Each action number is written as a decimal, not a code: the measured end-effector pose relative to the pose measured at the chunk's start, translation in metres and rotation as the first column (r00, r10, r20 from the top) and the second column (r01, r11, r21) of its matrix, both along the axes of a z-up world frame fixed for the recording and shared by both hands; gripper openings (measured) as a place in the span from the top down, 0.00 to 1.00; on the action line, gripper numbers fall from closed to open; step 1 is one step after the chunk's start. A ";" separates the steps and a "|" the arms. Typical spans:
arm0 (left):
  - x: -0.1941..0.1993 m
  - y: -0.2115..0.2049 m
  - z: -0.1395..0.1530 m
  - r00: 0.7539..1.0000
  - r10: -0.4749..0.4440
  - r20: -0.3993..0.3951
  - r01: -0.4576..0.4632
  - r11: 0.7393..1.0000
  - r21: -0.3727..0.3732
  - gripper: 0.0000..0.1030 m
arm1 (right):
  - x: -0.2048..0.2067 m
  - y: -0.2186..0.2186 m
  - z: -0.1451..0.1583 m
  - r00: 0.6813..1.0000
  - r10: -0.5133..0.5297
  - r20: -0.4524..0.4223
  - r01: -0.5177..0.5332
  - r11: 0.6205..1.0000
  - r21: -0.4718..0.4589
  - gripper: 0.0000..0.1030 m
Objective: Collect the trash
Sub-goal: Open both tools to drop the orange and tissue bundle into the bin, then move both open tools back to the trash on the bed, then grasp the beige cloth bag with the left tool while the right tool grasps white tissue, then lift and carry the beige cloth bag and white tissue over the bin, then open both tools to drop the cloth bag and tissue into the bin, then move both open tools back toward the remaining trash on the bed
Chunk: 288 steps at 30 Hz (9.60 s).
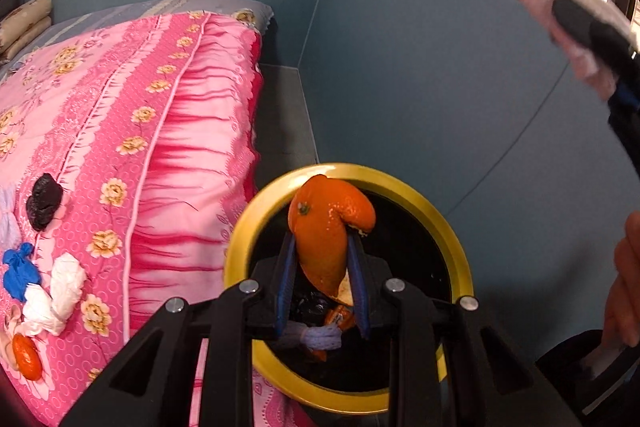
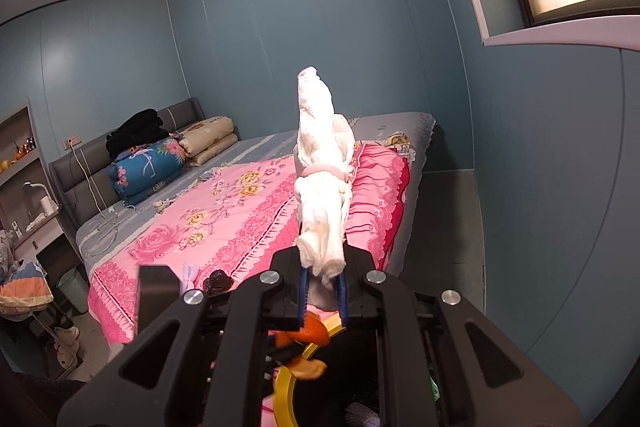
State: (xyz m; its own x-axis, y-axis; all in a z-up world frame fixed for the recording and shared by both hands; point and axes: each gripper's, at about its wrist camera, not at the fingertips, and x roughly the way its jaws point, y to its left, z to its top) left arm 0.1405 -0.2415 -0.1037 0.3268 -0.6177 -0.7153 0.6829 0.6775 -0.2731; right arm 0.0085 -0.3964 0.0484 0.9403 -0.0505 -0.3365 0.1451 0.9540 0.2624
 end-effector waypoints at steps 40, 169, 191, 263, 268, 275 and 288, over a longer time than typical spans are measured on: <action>0.018 0.129 0.030 0.951 0.272 0.144 -0.267 0.962 -0.049 0.19 | 0.021 0.013 0.008 0.994 0.087 0.072 -0.087 0.996 0.000 0.31; 0.039 0.327 -0.024 0.797 0.602 -0.051 -0.605 0.794 -0.066 0.68 | 0.139 0.163 -0.082 0.889 0.388 -0.244 -0.389 0.920 0.044 0.88; 0.035 0.218 0.001 0.905 0.424 -0.020 -0.425 0.902 -0.077 0.68 | 0.088 0.063 -0.038 0.982 0.166 -0.086 -0.166 0.986 0.011 0.88; -0.018 0.009 -0.021 0.998 0.009 -0.061 -0.009 1.000 0.001 0.47 | 0.013 -0.066 -0.038 0.985 -0.168 -0.025 0.170 0.978 0.120 0.76; -0.020 0.014 -0.012 1.000 0.011 -0.023 -0.010 1.000 0.003 0.40 | 0.009 -0.069 -0.038 0.985 -0.170 -0.006 0.170 0.977 0.132 0.66; -0.015 0.038 0.004 0.997 0.060 0.053 -0.061 0.998 0.003 0.31 | 0.017 -0.061 -0.033 0.995 -0.098 0.018 0.095 0.987 0.127 0.54; 0.004 0.123 0.005 0.965 0.251 0.082 -0.252 0.968 0.004 0.17 | 0.067 -0.013 -0.025 0.990 0.144 -0.005 -0.143 0.982 0.126 0.33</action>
